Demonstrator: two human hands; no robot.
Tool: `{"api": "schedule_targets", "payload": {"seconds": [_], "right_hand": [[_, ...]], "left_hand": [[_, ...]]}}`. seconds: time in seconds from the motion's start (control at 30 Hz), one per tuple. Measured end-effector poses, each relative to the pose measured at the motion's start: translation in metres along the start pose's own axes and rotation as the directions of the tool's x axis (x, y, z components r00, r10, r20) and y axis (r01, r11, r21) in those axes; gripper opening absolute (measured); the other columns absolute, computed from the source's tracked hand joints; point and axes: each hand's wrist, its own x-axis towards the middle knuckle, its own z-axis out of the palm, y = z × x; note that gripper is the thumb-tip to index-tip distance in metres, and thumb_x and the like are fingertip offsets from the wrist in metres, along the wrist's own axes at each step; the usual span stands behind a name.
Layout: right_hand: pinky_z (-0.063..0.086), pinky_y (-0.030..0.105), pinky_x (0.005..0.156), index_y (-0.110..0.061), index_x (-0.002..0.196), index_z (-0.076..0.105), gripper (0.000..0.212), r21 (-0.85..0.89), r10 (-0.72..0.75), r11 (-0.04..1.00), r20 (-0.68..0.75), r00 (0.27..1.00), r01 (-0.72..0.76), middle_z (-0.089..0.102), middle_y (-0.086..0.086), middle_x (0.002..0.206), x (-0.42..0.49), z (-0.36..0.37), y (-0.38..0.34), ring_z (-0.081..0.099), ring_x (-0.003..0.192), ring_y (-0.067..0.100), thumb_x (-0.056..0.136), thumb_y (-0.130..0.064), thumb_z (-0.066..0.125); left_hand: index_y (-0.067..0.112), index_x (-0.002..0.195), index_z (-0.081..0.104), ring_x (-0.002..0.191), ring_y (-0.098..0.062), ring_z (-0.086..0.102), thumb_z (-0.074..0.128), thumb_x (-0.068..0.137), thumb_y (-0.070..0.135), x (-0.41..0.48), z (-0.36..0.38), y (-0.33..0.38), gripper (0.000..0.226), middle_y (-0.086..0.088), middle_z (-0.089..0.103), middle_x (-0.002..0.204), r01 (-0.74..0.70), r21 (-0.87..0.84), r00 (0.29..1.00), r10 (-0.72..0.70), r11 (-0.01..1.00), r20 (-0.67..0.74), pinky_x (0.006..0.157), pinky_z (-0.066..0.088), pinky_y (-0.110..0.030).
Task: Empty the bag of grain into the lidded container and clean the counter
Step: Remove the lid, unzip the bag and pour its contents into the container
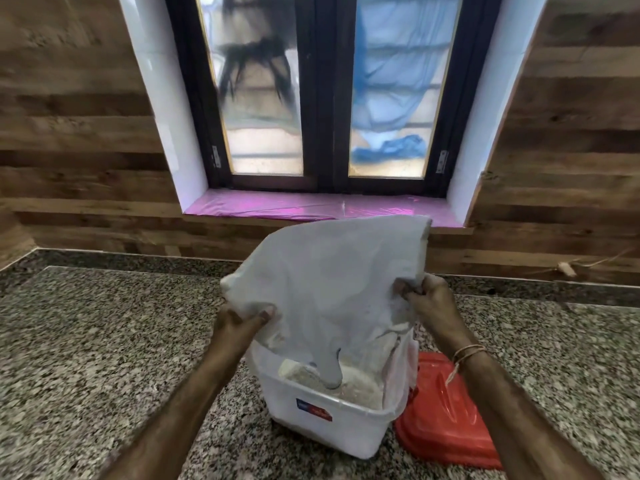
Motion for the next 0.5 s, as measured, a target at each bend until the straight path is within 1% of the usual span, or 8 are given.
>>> {"api": "schedule_targets", "payload": {"seconds": [0.07,0.1,0.17,0.23,0.3,0.37,0.43,0.5], "right_hand": [[0.062,0.047,0.077,-0.009,0.094,0.076,0.007,0.026,0.036,0.999,0.129,0.991,-0.040,0.078,0.009,0.095,-0.006,-0.001,0.001,0.076,0.086,0.028,0.088,-0.014,0.076],[0.063,0.045,0.080,-0.010,0.097,0.077,0.016,-0.114,0.024,0.993,0.199,0.980,-0.001,0.079,0.007,0.098,-0.008,-0.003,0.008,0.076,0.091,0.026,0.084,-0.019,0.080],[0.057,0.036,0.085,-0.017,0.095,0.080,0.024,-0.535,-0.049,0.823,0.266,0.963,0.190,0.077,0.000,0.098,-0.014,-0.002,0.029,0.070,0.096,0.016,0.077,-0.032,0.085],[0.052,0.037,0.082,-0.021,0.086,0.082,0.023,-0.742,-0.104,0.640,0.177,0.979,0.202,0.075,0.000,0.089,-0.019,0.000,0.039,0.064,0.093,0.019,0.076,-0.042,0.083],[0.053,0.038,0.076,-0.021,0.081,0.081,0.020,-0.716,-0.142,0.682,0.074,0.987,0.151,0.076,-0.003,0.081,-0.017,0.001,0.038,0.069,0.084,0.021,0.078,-0.041,0.081],[0.057,0.031,0.072,-0.018,0.086,0.081,0.012,-0.445,-0.022,0.894,0.079,0.997,0.055,0.078,-0.005,0.083,-0.011,-0.001,0.033,0.075,0.085,0.018,0.082,-0.029,0.081],[0.060,0.029,0.076,-0.017,0.091,0.080,0.009,-0.219,0.084,0.975,0.179,0.980,-0.044,0.080,-0.004,0.090,-0.010,-0.006,0.028,0.077,0.091,0.019,0.084,-0.022,0.081],[0.059,0.031,0.078,-0.019,0.091,0.080,0.014,-0.434,0.035,0.900,0.168,0.985,0.042,0.079,-0.007,0.090,-0.007,-0.009,0.038,0.075,0.088,0.015,0.081,-0.029,0.082]], "left_hand": [[0.005,0.101,0.074,0.088,-0.031,0.077,0.077,0.086,0.005,0.003,-0.003,-0.001,0.016,-0.011,0.080,0.092,-0.023,-0.018,0.998,0.022,1.000,-0.064,0.072,0.062,-0.037],[0.000,0.102,0.073,0.086,-0.032,0.077,0.075,0.086,0.001,0.006,-0.003,0.001,0.016,-0.014,0.079,0.093,-0.037,-0.049,0.996,0.033,0.998,-0.082,0.068,0.062,-0.034],[-0.006,0.103,0.071,0.078,-0.027,0.076,0.073,0.084,-0.006,0.015,0.000,0.009,0.019,-0.017,0.078,0.093,-0.049,-0.100,0.994,0.039,0.994,-0.103,0.063,0.061,-0.031],[-0.002,0.097,0.073,0.072,-0.023,0.074,0.074,0.083,-0.006,0.018,0.005,0.021,0.014,-0.011,0.079,0.085,-0.088,-0.099,0.990,0.077,0.991,-0.115,0.063,0.059,-0.033],[0.005,0.091,0.075,0.072,-0.021,0.074,0.076,0.084,0.000,0.018,0.009,0.026,0.009,-0.004,0.079,0.081,-0.145,-0.068,0.986,0.138,0.987,-0.096,0.061,0.060,-0.032],[0.011,0.093,0.075,0.079,-0.023,0.076,0.080,0.079,0.012,0.015,0.009,0.022,0.015,-0.006,0.080,0.089,-0.140,-0.017,0.990,0.140,0.990,-0.029,0.068,0.062,-0.037],[0.008,0.100,0.076,0.086,-0.030,0.077,0.079,0.074,0.017,0.012,0.004,0.011,0.027,-0.011,0.080,0.094,-0.090,0.030,0.996,0.089,0.995,0.026,0.075,0.063,-0.045],[0.005,0.096,0.076,0.083,-0.031,0.077,0.080,0.074,0.010,0.010,0.003,0.005,0.023,-0.012,0.079,0.090,-0.082,0.010,0.996,0.081,0.997,0.021,0.069,0.063,-0.040]]}}
